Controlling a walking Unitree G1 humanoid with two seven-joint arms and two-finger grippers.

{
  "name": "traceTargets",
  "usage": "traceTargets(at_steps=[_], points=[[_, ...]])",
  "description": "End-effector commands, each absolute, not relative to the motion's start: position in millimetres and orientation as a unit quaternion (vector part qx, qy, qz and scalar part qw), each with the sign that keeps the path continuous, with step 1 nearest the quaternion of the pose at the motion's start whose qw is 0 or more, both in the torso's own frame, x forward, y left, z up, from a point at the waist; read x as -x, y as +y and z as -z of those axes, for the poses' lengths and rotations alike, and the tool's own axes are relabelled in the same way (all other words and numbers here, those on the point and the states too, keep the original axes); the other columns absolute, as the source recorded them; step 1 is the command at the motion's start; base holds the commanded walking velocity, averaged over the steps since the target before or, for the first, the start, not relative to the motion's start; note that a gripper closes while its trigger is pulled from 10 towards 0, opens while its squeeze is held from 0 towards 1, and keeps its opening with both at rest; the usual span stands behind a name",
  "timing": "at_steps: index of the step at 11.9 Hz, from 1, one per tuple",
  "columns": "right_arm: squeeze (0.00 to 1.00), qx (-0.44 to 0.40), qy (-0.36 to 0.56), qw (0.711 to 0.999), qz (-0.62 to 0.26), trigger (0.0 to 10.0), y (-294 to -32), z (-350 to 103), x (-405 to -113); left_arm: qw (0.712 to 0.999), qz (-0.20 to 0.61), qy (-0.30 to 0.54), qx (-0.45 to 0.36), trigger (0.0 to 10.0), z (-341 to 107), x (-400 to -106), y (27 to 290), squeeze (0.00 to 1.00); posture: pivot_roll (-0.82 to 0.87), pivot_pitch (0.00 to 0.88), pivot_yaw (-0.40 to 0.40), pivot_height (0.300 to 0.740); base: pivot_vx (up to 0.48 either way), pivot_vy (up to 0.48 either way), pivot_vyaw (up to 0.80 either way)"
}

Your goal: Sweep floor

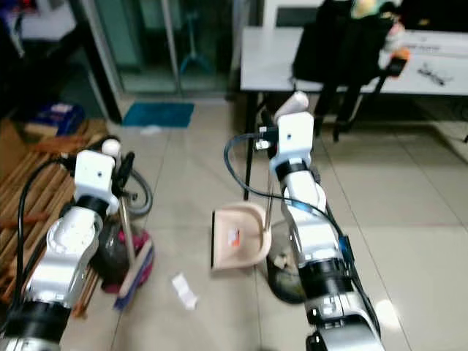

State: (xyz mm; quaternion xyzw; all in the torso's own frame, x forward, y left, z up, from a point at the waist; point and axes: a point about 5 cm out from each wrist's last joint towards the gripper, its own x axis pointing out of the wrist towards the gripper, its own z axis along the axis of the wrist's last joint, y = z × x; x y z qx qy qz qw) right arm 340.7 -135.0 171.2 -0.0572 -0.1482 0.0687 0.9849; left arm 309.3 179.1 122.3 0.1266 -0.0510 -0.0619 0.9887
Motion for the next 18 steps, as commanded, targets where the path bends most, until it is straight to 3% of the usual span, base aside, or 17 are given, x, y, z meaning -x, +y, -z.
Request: traceTargets(at_steps=[1, 7, 13, 18], points=[[0.00, 0.094, -0.115, 0.987, -0.068, 10.0, -139, -156, -340, 0.988, 0.062, -0.062, -0.128, 10.0, -125, -310, 180, 0.00, -0.01, 0.000, 0.043, 0.740, 0.360, 0.000, 0.00], [0.00, 0.115, -0.062, 0.989, -0.063, 10.0, -140, -121, -331, 0.993, 0.051, -0.007, -0.102, 10.0, -88, -306, 182, 0.00, -0.01, 0.001, 0.029, 0.740, 0.109, 0.000, 0.00], [0.00, 0.103, -0.061, 0.991, -0.067, 10.0, -134, -110, -327, 0.993, 0.039, -0.059, -0.097, 10.0, -88, -309, 172, 0.00, -0.01, 0.155, 0.003, 0.740, 0.000, 0.000, 0.00], [0.00, 0.090, -0.086, 0.992, 0.006, 10.0, -133, -101, -329, 0.980, 0.120, -0.102, -0.125, 10.0, -92, -310, 142, 0.00, 0.03, 0.301, 0.022, 0.740, 0.000, 0.000, 0.00]])
